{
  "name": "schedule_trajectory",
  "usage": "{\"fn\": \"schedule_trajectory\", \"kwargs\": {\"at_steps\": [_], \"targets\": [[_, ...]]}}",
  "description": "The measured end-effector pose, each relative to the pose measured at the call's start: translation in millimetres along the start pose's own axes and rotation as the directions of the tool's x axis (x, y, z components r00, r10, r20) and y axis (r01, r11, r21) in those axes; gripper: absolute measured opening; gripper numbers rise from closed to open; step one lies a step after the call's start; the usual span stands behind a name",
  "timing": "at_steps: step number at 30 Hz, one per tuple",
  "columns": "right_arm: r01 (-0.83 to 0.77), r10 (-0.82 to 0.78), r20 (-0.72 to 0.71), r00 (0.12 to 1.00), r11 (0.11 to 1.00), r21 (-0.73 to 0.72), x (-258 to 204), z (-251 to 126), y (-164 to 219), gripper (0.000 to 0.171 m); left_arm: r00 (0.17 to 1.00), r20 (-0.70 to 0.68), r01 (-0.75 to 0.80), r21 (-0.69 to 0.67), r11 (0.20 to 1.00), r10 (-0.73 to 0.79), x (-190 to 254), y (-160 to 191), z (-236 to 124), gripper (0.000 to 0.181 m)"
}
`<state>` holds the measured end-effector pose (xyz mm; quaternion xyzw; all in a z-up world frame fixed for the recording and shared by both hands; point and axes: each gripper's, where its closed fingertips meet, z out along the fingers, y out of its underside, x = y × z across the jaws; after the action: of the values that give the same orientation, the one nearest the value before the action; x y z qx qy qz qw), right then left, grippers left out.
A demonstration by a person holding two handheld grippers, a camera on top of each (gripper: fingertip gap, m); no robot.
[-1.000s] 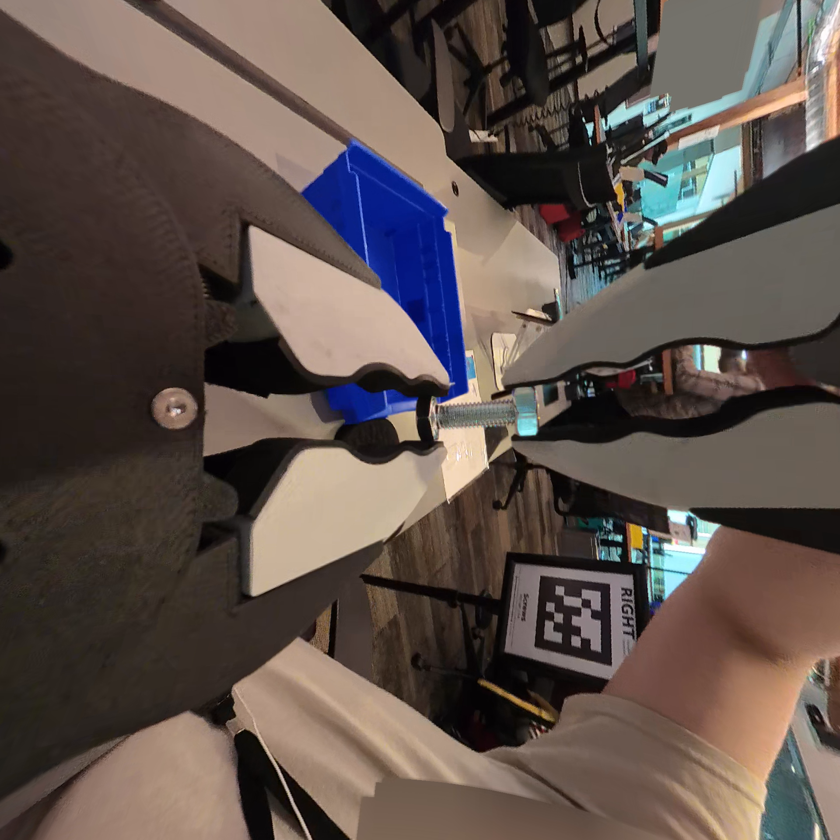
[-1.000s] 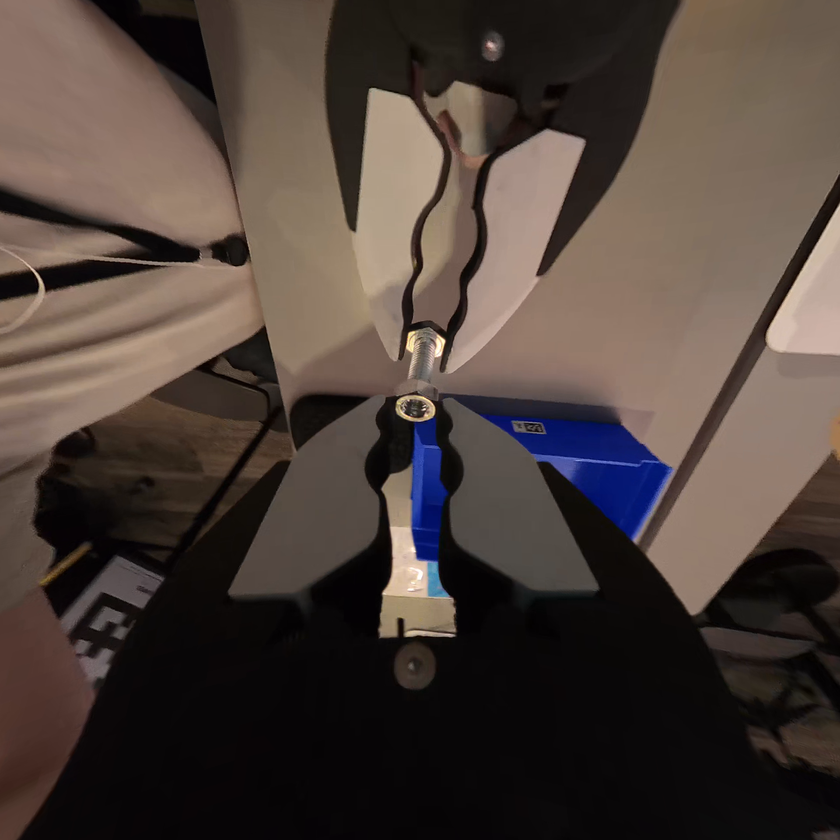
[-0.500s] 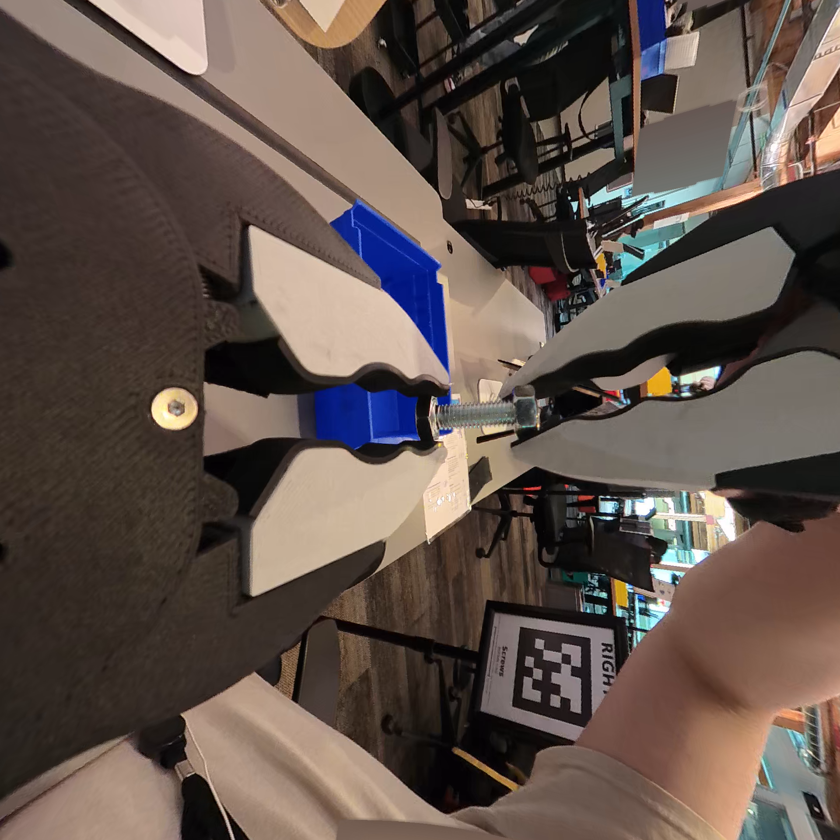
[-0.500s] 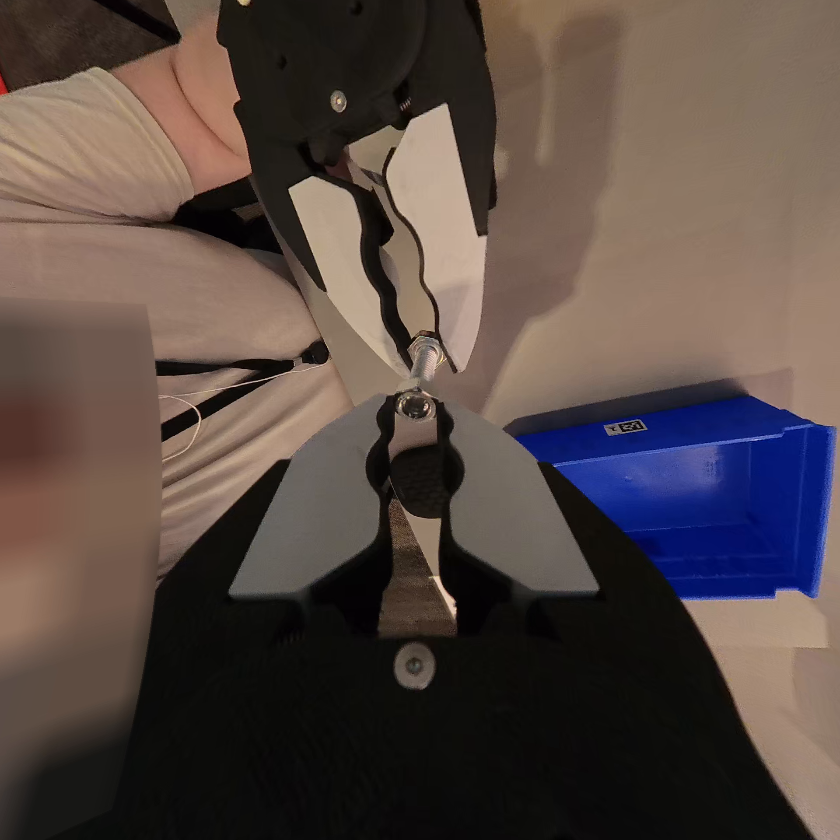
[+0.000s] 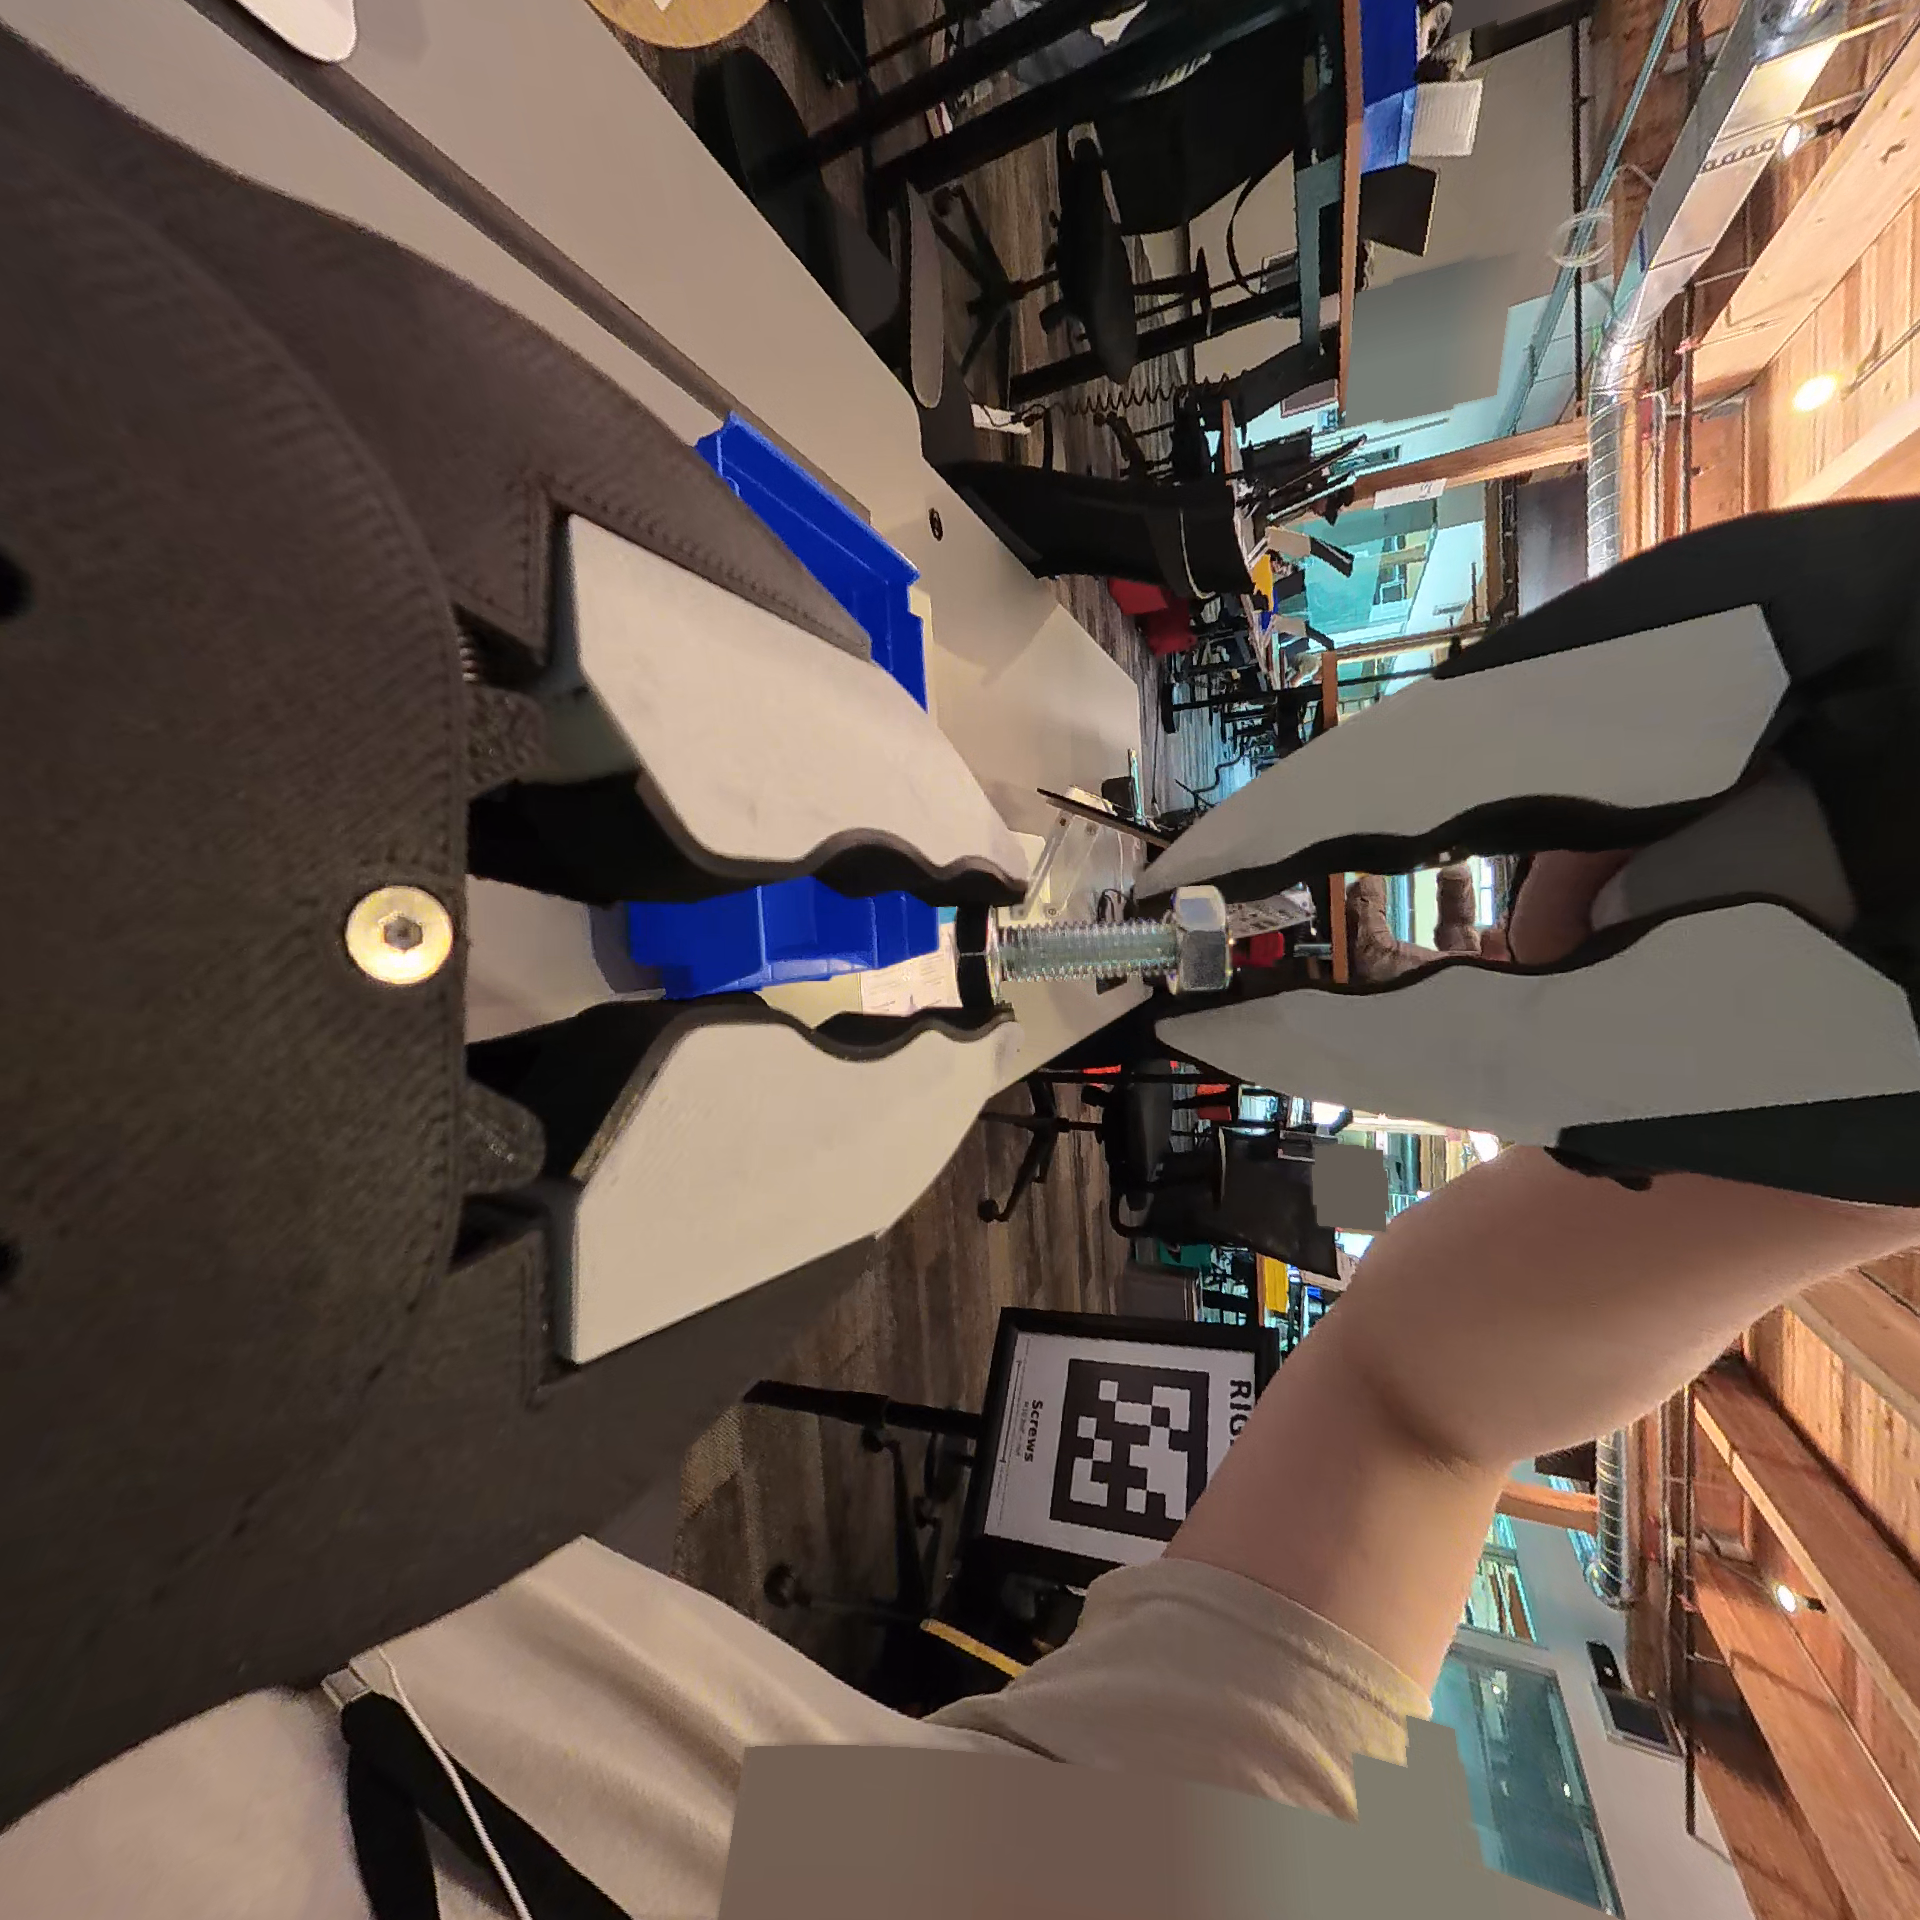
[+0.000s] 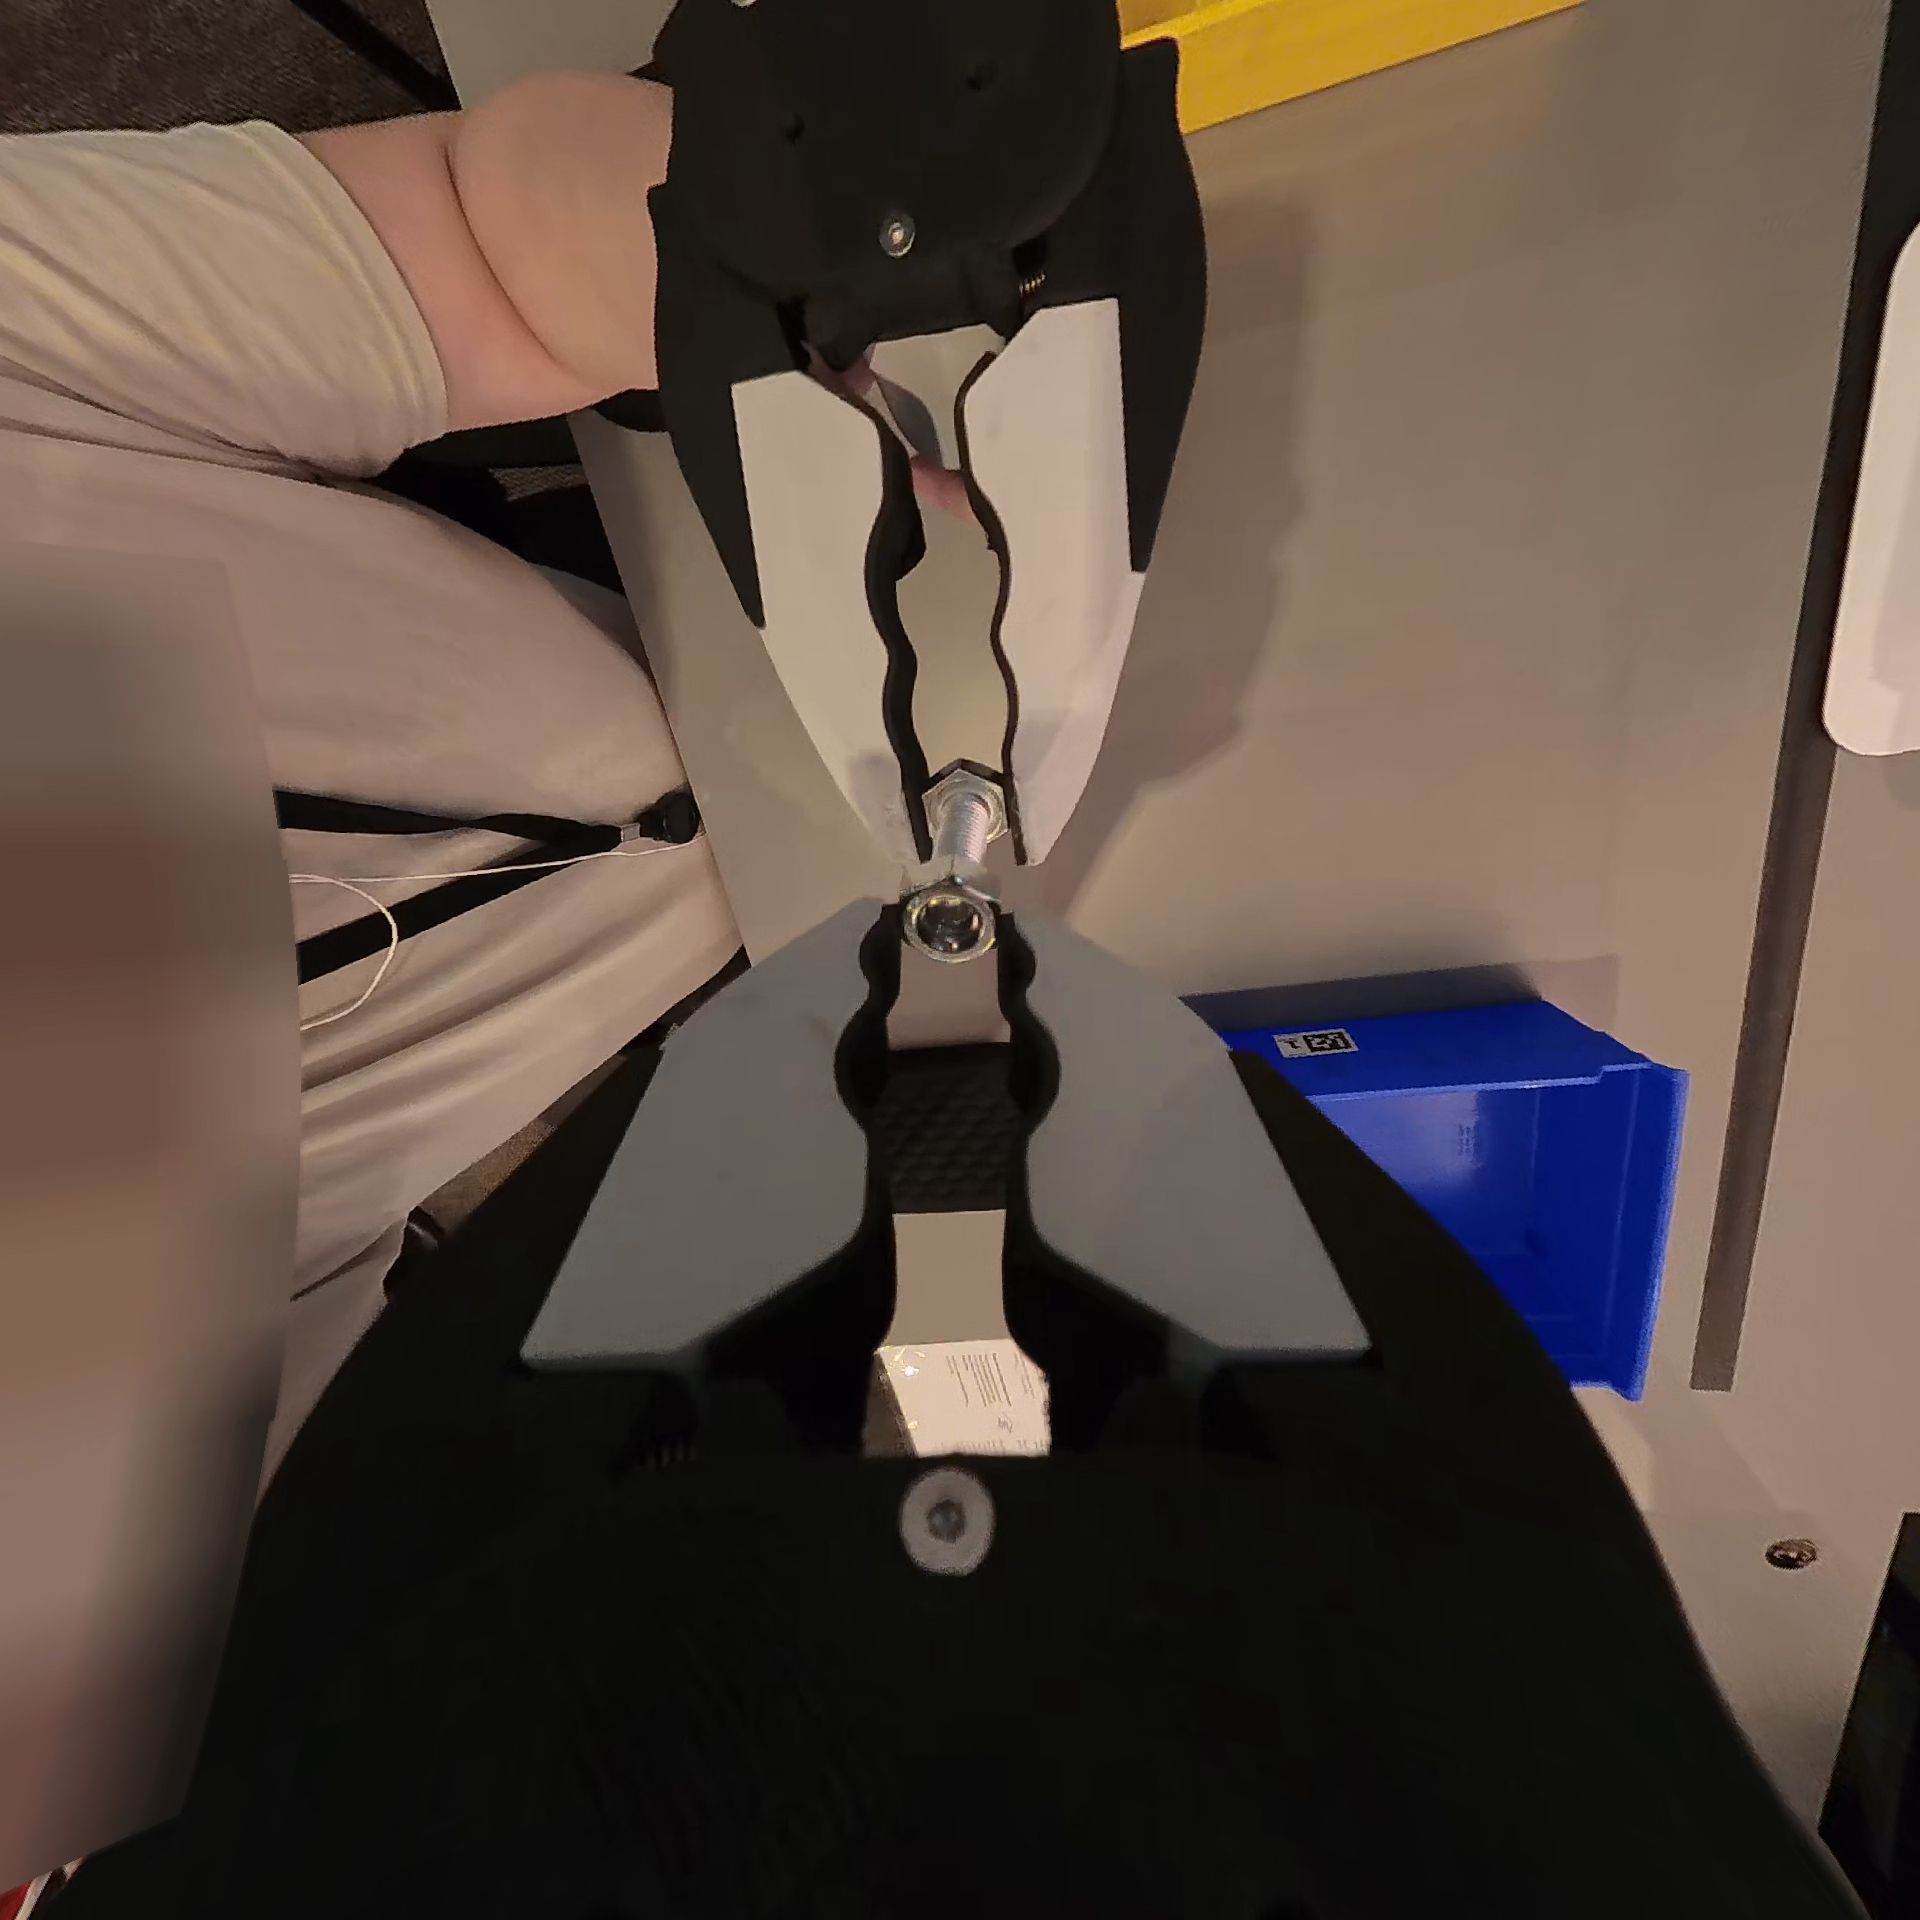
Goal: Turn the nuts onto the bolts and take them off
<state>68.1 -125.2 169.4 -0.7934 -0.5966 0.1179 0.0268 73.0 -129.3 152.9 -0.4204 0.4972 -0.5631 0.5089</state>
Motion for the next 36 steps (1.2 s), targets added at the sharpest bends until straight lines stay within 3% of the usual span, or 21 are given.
{"fn": "schedule_trajectory", "kwargs": {"at_steps": [17, 28, 33, 36], "targets": [[0.006, -0.01, -0.033, 0.999, 0.993, -0.114, -2.2, 3.5, 1.6, 0.019, 0.998, 0.038, -0.04, -0.075, 0.996, 0.043, 2.4, 9.9, 8.8, 0.018], [0.059, -0.063, -0.068, 0.996, 0.997, -0.059, 0.0, -2.4, 0.4, 0.029, 1.0, 0.023, -0.012, -0.033, 0.999, 0.013, 3.6, 4.8, 9.7, 0.018], [0.121, -0.115, -0.067, 0.991, 0.988, 0.097, -1.0, -10.5, -3.6, 0.051, 1.0, 0.021, 0.001, -0.029, 1.0, -0.001, 3.4, 3.2, 8.3, 0.018], [0.229, -0.213, -0.083, 0.973, 0.899, 0.373, -6.0, -22.5, -8.7, 0.054, 1.0, 0.021, 0.006, -0.029, 1.0, -0.006, 3.5, 2.5, 8.1, 0.018]]}}
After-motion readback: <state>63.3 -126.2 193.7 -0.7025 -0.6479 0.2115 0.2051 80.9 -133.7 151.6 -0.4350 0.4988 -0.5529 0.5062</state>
